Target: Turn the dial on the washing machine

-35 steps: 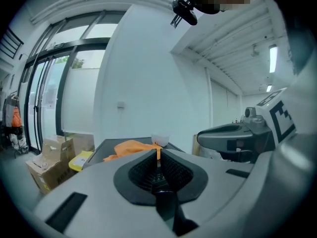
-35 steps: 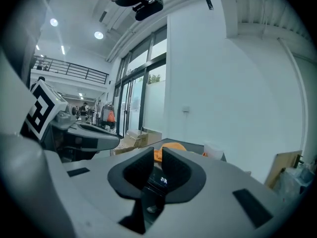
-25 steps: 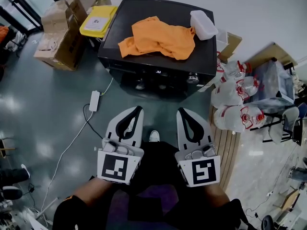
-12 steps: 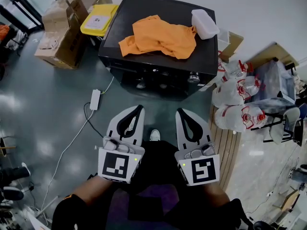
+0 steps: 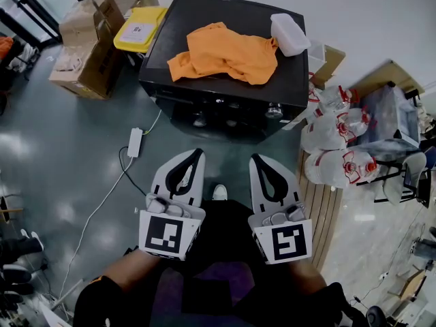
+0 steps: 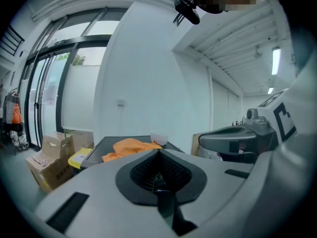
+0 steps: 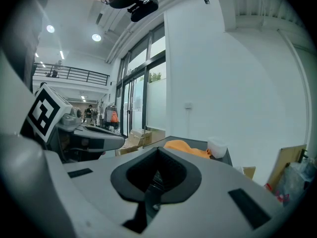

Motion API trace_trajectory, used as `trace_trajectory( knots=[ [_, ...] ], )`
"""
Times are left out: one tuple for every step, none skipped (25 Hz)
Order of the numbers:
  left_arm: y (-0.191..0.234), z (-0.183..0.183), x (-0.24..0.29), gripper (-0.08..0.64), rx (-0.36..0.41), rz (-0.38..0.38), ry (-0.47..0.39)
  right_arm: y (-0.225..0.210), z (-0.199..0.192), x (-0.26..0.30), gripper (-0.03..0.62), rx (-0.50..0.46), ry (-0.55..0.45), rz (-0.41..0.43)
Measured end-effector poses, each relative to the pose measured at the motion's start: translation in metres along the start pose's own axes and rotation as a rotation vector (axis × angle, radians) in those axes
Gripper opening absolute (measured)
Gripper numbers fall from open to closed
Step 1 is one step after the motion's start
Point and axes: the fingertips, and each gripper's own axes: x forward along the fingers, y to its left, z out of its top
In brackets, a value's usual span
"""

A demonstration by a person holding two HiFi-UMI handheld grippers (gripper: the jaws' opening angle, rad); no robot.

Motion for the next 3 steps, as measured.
trace_trajectory(
  knots=[
    [0.0001,0.0001,0.0,0.014,0.0,0.001,0.0,0.0,0.0,0.0002,0.015,0.0,0.0,0.0],
    [0.0003,0.0,-0.0001,0.014,0.001,0.001,0.0,0.0002,-0.0003,0.0004,0.014,0.0,0.0,0.001],
    [0.0005,-0.0002,-0.0001,0.014,0.001,0.001,0.0,0.0003,-0.0006,0.0007,0.014,0.0,0.0,0.001]
  ],
)
